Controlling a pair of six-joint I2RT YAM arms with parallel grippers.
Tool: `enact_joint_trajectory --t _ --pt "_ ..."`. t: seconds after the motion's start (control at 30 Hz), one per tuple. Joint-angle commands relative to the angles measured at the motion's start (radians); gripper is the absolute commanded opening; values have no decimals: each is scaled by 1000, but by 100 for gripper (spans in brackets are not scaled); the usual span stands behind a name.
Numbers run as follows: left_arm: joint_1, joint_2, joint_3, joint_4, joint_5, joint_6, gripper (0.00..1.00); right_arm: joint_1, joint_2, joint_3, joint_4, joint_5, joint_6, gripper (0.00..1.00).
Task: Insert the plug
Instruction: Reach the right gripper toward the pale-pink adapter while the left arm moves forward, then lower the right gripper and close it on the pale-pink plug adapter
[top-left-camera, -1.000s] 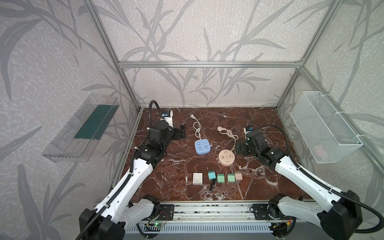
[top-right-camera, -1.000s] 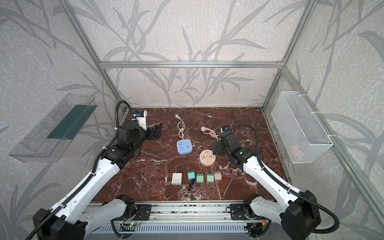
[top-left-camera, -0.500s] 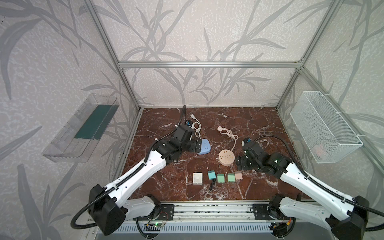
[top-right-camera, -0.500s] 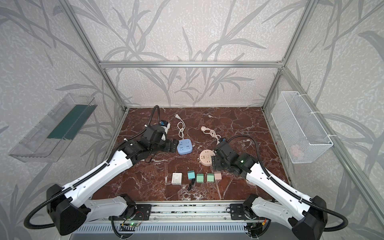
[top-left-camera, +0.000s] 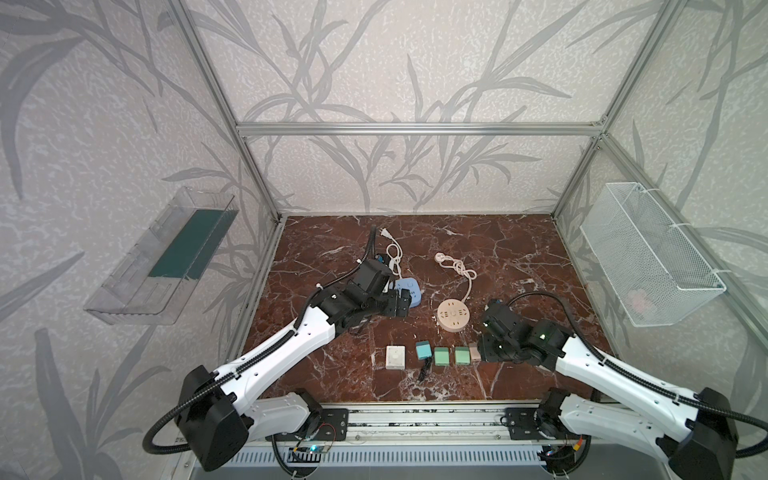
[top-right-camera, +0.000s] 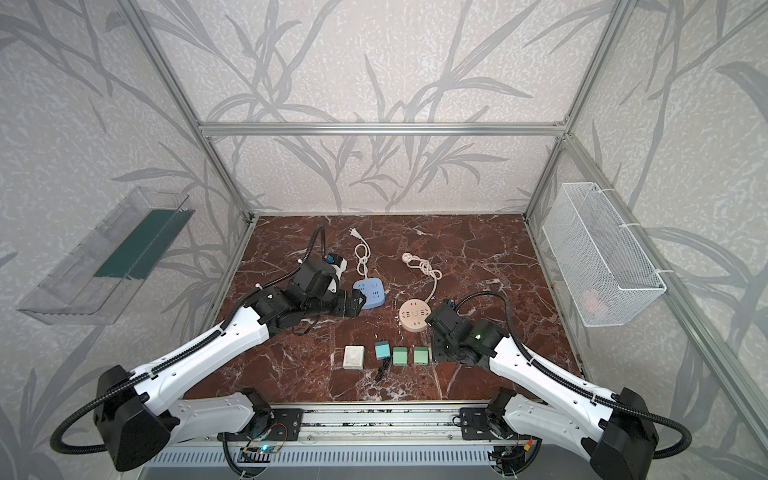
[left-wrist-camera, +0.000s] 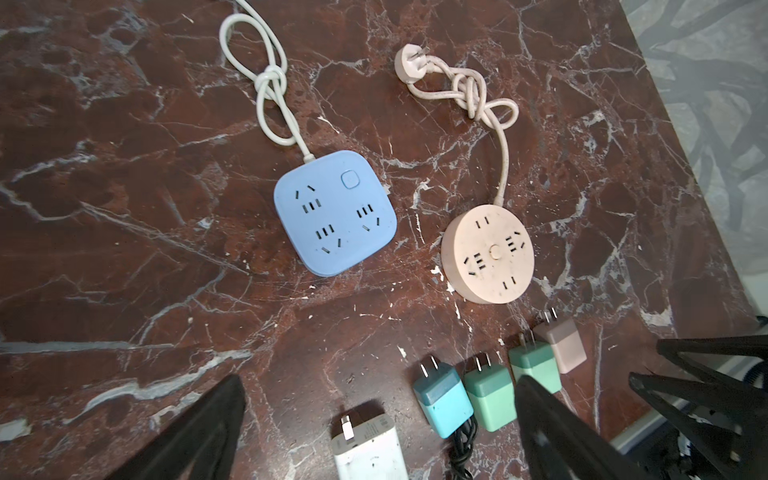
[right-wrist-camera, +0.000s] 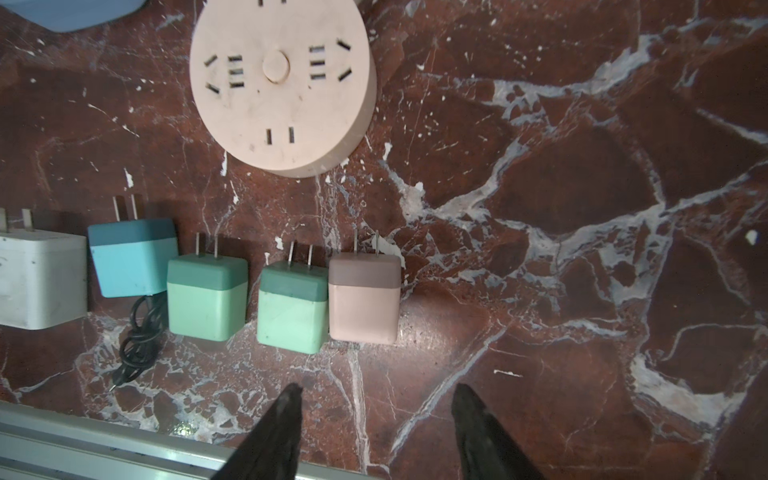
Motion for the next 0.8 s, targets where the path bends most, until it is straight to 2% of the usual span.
enact_joint_trajectory --t 0.0,0.77 --pt "-3 -9 -22 43 36 -39 98 7 27 -18 40 -12 13 56" --pt "-3 2 -54 71 56 -51 97 10 236 -25 124 -33 -21 52"
